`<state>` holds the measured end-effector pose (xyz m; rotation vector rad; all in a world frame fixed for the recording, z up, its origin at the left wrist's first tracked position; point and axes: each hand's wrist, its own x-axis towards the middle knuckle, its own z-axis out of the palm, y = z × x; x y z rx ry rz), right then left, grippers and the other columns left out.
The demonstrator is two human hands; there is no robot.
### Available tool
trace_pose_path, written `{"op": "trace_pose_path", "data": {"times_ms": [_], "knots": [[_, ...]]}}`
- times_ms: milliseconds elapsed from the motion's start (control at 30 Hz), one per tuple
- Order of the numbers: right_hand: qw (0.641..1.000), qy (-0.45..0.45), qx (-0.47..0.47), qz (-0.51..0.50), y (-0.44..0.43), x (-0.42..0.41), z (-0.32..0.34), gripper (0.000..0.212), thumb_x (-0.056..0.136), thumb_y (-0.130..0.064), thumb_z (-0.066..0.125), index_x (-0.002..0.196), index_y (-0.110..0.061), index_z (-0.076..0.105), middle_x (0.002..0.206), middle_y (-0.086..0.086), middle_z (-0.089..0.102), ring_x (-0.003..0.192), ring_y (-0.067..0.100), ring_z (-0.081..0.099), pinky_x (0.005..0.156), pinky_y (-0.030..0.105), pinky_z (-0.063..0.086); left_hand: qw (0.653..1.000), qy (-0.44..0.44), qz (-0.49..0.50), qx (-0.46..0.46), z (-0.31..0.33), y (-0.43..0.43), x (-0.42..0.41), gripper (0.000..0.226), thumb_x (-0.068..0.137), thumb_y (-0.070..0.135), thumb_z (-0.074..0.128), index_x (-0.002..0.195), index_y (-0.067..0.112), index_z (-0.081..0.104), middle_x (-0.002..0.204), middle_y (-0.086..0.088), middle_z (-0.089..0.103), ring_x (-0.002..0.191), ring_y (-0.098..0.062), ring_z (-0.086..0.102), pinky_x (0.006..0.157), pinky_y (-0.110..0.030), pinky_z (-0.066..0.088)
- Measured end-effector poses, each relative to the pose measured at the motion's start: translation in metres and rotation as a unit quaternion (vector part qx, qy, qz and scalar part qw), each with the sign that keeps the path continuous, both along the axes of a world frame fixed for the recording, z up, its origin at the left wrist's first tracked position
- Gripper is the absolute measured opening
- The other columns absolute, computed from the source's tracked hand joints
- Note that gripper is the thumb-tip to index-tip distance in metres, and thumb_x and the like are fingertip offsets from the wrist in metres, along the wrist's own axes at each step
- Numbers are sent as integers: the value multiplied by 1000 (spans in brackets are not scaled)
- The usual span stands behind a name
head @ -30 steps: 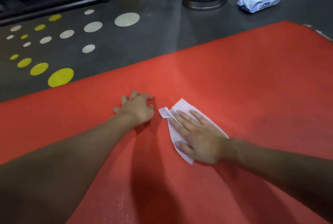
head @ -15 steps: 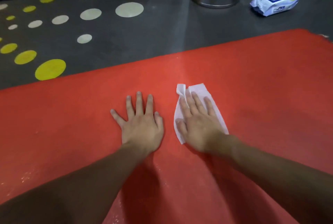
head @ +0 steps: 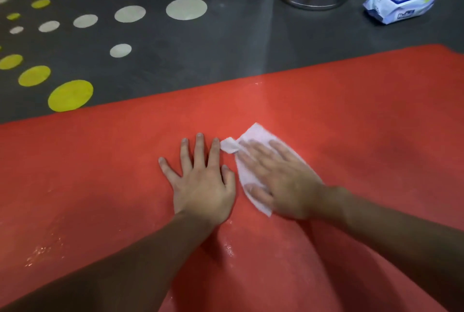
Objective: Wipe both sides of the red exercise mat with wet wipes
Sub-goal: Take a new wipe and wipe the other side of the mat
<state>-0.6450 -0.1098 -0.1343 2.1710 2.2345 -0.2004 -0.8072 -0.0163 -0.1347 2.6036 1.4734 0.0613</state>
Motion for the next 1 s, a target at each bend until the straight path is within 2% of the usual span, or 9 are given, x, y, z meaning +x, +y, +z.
{"op": "trace_pose_path", "data": {"times_ms": [133, 300, 433, 600, 733, 833, 900, 933, 1000], "knots": [[986, -16, 1, -163, 32, 8, -1, 76, 93, -51, 6, 158, -11, 4, 166, 9, -2, 153, 21, -3, 122, 49, 0, 1000, -7, 0, -1, 0, 0, 1, 67, 89, 48, 21, 154, 32, 22, 165, 1, 10, 151, -26, 0, 112, -69, -2], [1000, 1, 2, -11, 27, 11, -5, 73, 97, -54, 19, 157, -14, 15, 165, 5, 6, 153, 18, 5, 123, 45, 4, 1000, -10, 3, 4, 0, 1, 0, 67, 88, 48, 22, 153, 31, 25, 164, 1, 14, 151, -26, 3, 113, -69, 0], [979, -1, -13, -205, 62, 21, 0, 69, 100, -47, 14, 158, -13, -2, 165, 7, -9, 152, 19, -9, 122, 48, -5, 1000, -10, 2, 5, 0, 1, 1, 66, 88, 48, 23, 153, 31, 27, 164, 0, 16, 151, -26, 5, 113, -68, 1], [999, 6, 11, -29, 50, 2, -4, 73, 95, -52, 14, 158, -15, 14, 166, 6, 4, 153, 19, 4, 123, 47, 5, 1000, -8, -2, 3, 0, 3, 0, 67, 88, 49, 20, 153, 32, 26, 164, 1, 15, 151, -26, 3, 114, -67, 0], [981, -8, 2, -195, 88, 45, -4, 71, 97, -49, 8, 158, -15, 1, 166, 7, -5, 153, 19, -5, 122, 47, -2, 1000, -15, 0, 4, 1, 3, 0, 68, 87, 49, 21, 153, 31, 26, 164, 1, 15, 151, -26, 3, 114, -66, -1], [991, 6, 8, -137, 88, 29, -8, 70, 98, -49, 9, 158, -13, 0, 165, 7, -10, 152, 19, -9, 122, 47, -4, 1000, -18, -2, 1, 1, 3, 0, 68, 87, 49, 23, 152, 30, 29, 163, -1, 18, 151, -27, 5, 115, -66, 0], [997, -9, 13, -72, 86, 43, -7, 76, 93, -56, 0, 158, -17, 6, 166, 6, -1, 153, 19, 0, 122, 46, 2, 1000, -21, -2, 1, 1, 4, 1, 67, 87, 49, 23, 152, 31, 29, 163, 0, 18, 151, -26, 5, 115, -65, -1], [996, -24, 22, -79, 95, 57, -7, 77, 93, -58, -3, 158, -18, 10, 166, 7, 5, 153, 19, 5, 122, 47, 6, 1000, -22, 0, 1, 1, 4, 0, 67, 88, 48, 24, 152, 31, 29, 163, 0, 18, 151, -26, 4, 115, -65, -1], [980, -11, 18, -197, 119, 76, -3, 71, 97, -54, 2, 157, -18, 8, 166, 8, 4, 152, 20, 3, 121, 49, 5, 1000, -27, 0, 1, 0, 5, 0, 67, 88, 48, 24, 152, 31, 29, 163, 0, 18, 151, -25, 4, 116, -64, -1]]}}
